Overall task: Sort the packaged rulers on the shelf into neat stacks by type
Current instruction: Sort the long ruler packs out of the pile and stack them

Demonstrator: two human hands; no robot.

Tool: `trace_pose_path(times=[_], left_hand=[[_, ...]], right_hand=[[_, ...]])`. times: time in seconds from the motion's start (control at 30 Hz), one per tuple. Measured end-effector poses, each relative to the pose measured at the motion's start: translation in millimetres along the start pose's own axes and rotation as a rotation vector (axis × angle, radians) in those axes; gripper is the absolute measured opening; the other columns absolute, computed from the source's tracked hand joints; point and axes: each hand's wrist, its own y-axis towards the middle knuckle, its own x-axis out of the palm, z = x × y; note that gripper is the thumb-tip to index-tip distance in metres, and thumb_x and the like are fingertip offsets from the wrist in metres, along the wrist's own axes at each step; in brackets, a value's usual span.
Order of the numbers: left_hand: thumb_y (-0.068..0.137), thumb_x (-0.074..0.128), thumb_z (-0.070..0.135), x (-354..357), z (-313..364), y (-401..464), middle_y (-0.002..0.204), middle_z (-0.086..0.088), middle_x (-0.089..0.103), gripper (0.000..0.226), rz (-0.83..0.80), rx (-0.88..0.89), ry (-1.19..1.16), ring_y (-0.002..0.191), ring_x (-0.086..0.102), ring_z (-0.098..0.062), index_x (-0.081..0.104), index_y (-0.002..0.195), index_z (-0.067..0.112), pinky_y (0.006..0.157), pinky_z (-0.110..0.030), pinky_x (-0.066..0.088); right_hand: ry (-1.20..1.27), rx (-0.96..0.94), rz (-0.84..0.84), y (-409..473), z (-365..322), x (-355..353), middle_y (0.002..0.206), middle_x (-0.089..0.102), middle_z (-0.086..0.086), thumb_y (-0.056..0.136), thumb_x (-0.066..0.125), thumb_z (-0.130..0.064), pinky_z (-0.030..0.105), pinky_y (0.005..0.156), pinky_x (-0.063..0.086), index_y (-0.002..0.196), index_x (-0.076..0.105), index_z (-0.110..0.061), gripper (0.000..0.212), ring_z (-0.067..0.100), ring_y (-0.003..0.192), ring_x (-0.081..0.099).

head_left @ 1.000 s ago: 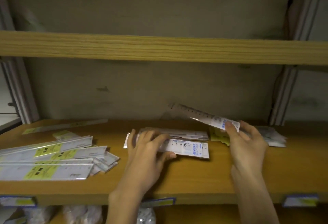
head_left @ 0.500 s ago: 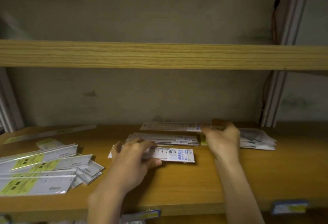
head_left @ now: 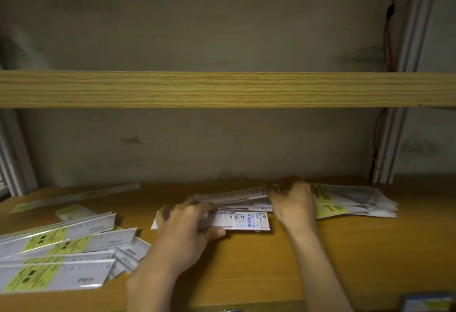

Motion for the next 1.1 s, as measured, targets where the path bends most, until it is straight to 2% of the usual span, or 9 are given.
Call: trace_pose_path(times=[0.2,0.33,0.43,0.5,0.6,0.7,0.8,0.93,1.1], left_hand=[[0.087,0.058,0.053,1.7,1.1,1.3,0.138,0.018,0.041,0.04,0.015,0.006,-0.039,0.133,0.03,-0.01,0.05,0.124,0.042,0.111,-0.038,0.006],[0.087,0.057,0.053,2.6,2.2,2.9,0.137,0.017,0.042,0.04,0.03,0.004,-0.048,0.132,0.031,-0.01,0.05,0.125,0.041,0.111,-0.039,0.009],[0.087,0.056,0.054,1.5,4.5,3.8,0.135,0.015,0.044,0.042,0.055,0.016,-0.038,0.131,0.033,-0.011,0.05,0.127,0.04,0.111,-0.04,0.011],[0.089,0.054,0.054,0.4,7.7,4.6,0.135,0.014,0.044,0.044,0.082,0.023,-0.016,0.13,0.032,-0.011,0.048,0.13,0.041,0.112,-0.04,0.013],[0.089,0.053,0.054,1.7,13.2,6.4,0.135,0.013,0.046,0.044,0.131,0.041,-0.014,0.129,0.034,-0.013,0.048,0.13,0.041,0.112,-0.04,0.019],[0.089,0.055,0.052,4.3,18.0,6.4,0.135,0.012,0.048,0.044,0.162,0.06,-0.043,0.127,0.036,-0.014,0.05,0.13,0.039,0.111,-0.042,0.025],[0.089,0.057,0.048,4.9,19.6,6.6,0.135,0.01,0.049,0.043,0.181,0.071,-0.068,0.127,0.037,-0.015,0.051,0.13,0.036,0.11,-0.044,0.027],[0.088,0.061,0.046,5.1,18.8,7.9,0.136,0.008,0.049,0.046,0.238,0.103,-0.071,0.128,0.037,-0.018,0.05,0.132,0.037,0.11,-0.04,0.027],[0.088,0.061,0.045,2.1,14.0,4.0,0.146,0.008,0.036,0.056,0.286,0.095,-0.031,0.137,0.023,-0.015,0.04,0.139,0.038,0.115,-0.036,0.02]], right_hand=[[-0.076,-0.029,0.026,-5.9,-2.2,-1.9,0.101,0.069,0.008,0.087,0.067,-0.036,0.025,0.069,0.034,0.095,0.068,-0.014,0.024,0.033,0.099,0.061],[0.015,-0.079,-0.012,-10.7,-7.4,-12.6,0.087,0.066,0.001,0.088,0.068,-0.031,0.024,0.073,0.034,0.08,0.067,-0.021,0.012,0.029,0.102,0.059],[0.05,-0.099,-0.123,-13.5,-9.6,-27.5,0.076,0.066,-0.008,0.086,0.07,-0.034,0.025,0.07,0.041,0.072,0.066,-0.022,0.019,0.018,0.088,0.063],[0.075,-0.059,-0.249,-14.7,-11.2,-37.9,0.072,0.068,-0.008,0.085,0.07,-0.035,0.023,0.062,0.046,0.079,0.07,-0.019,0.017,0.008,0.07,0.063],[0.119,0.022,-0.378,-17.8,-12.3,-45.2,0.069,0.07,0.0,0.086,0.071,-0.025,0.011,0.045,0.04,0.096,0.067,-0.015,0.014,-0.005,0.043,0.055],[0.213,0.066,-0.36,-20.6,-11.4,-44.4,0.07,0.071,0.004,0.087,0.069,-0.011,0.009,0.042,0.039,0.1,0.065,-0.013,0.014,-0.006,0.039,0.052],[0.282,0.064,-0.327,-22.3,-11.2,-44.3,0.057,0.064,-0.002,0.087,0.068,-0.009,0.008,0.039,0.037,0.097,0.064,-0.013,0.011,-0.006,0.036,0.05],[0.371,0.091,-0.27,-24.2,-12.0,-41.0,0.068,0.069,0.004,0.087,0.068,-0.006,0.011,0.045,0.043,0.093,0.066,-0.014,0.01,-0.002,0.048,0.058],[0.423,0.199,-0.111,-19.2,-6.7,-38.6,0.08,0.069,0.004,0.087,0.068,-0.007,0.029,0.067,0.052,0.096,0.063,-0.016,0.014,0.015,0.073,0.064]])
